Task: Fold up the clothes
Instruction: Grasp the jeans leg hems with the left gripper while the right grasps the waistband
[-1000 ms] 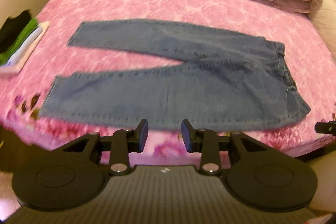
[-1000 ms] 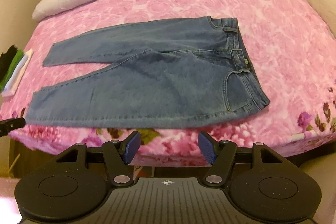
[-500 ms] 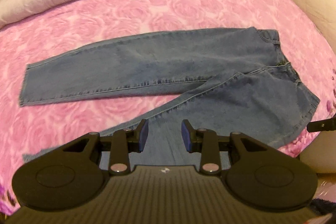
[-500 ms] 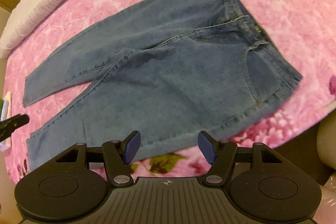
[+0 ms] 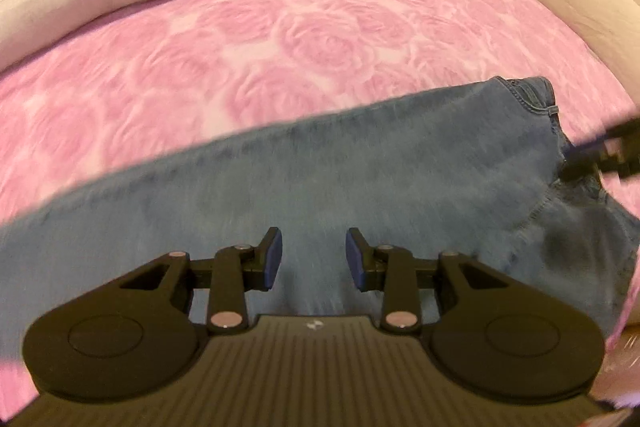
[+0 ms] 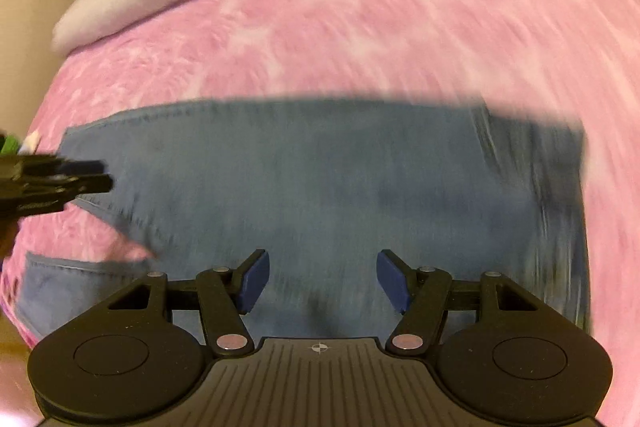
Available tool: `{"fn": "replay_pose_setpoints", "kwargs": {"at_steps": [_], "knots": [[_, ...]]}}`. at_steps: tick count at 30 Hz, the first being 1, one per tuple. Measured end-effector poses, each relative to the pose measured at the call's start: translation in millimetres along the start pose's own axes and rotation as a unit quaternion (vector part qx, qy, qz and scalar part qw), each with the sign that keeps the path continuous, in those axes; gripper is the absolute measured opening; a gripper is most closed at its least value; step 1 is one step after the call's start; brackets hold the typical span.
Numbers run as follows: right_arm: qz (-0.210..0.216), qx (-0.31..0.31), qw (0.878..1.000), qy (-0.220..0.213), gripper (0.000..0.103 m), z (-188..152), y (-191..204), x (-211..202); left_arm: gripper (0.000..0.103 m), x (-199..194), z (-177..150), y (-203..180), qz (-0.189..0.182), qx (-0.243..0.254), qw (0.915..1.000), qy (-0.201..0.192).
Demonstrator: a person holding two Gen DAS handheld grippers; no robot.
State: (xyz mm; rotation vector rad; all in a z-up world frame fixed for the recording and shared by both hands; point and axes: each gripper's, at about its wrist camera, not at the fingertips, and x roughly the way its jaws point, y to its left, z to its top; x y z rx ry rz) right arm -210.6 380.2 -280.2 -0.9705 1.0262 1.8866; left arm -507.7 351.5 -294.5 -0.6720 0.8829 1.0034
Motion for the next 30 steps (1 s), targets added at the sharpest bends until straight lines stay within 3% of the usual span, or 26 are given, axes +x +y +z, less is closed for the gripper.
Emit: {"fn": "replay_pose_setpoints", "kwargs": {"at_steps": [5,9,18,25,29,30], "knots": [[-0.006,-0.1,0.995,0.002,0.064,54.8,-19.7,41.5,0.031,44.7,29.9,14.9,0.004,0.097,0.9953,-0.007],[-0.022,-0.163,0.986,0.024,0.064,81.0,-37.0,70.5,0.031,77.8,44.7,33.0,0.027,0.152,0.9879,0.019],[-0.029,-0.216,0.972,0.085,0.064,109.4,-69.2,117.0,0.037,114.9,61.1,58.9,0.034,0.264,0.9625,0.054],[-0.019,-0.206,0.973,0.1,0.064,113.1,-79.7,132.2,0.04,125.0,58.2,74.0,-0.019,0.275,0.9566,0.095],[-0.022,-0.213,0.972,0.102,0.064,111.6,-77.5,133.0,0.038,127.1,53.8,76.1,-0.037,0.274,0.9558,0.099],[-0.028,-0.219,0.97,0.104,0.053,110.5,-74.5,133.9,0.037,128.3,54.0,76.3,-0.038,0.272,0.9563,0.1]]}}
